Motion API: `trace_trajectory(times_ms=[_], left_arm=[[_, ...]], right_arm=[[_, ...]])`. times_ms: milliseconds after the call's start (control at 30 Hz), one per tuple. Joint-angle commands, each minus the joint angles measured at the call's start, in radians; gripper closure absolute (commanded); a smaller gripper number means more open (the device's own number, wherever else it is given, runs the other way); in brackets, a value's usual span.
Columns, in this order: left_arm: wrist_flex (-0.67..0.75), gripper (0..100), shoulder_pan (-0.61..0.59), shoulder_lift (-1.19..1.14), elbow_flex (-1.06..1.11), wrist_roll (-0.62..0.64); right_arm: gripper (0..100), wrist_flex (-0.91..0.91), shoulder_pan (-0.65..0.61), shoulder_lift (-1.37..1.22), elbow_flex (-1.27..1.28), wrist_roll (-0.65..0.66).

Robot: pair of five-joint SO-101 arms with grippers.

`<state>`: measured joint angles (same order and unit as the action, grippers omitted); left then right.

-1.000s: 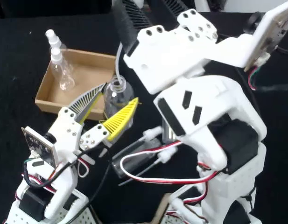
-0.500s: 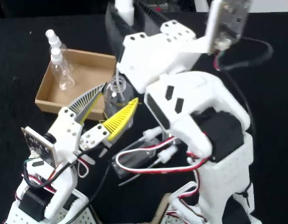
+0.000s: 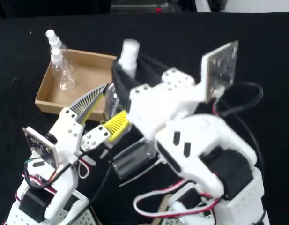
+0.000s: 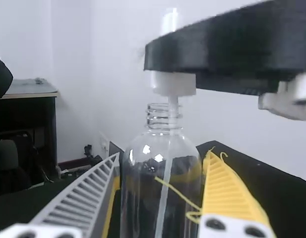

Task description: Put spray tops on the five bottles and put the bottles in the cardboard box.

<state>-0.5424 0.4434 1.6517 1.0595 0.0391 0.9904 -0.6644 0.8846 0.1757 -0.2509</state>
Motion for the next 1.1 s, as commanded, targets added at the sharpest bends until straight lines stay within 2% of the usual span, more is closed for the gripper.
trace_trajectory(times_ms=[0, 167, 367, 500, 667, 933, 1067], left_arm=[[0.028, 77, -0.001, 0.005, -0.015, -0.005], [0.028, 77, -0.001, 0.005, -0.016, -0.005], [0.023, 77, -0.001, 0.005, -0.015, -0.005], [0.028, 77, -0.001, 0.005, -0.012, -0.005], [0.028, 77, -0.001, 0.005, -0.007, -0.005], [0.026, 77, -0.001, 0.005, -0.007, -0.005], [0.021, 77, -0.001, 0.005, -0.015, -0.005]], right_arm=[[89.3, 0.002, -0.029, 0.039, 0.016, 0.106], [88.5, 0.009, -0.032, 0.042, 0.047, 0.133], [71.9, 0.035, -0.034, 0.044, 0.039, 0.135], [71.9, 0.060, -0.034, 0.044, -0.002, 0.135], [76.6, 0.061, -0.029, 0.045, -0.097, 0.135], [97.9, 0.051, -0.023, 0.033, -0.274, 0.133], [98.4, 0.017, 0.098, -0.042, -0.272, 0.127]])
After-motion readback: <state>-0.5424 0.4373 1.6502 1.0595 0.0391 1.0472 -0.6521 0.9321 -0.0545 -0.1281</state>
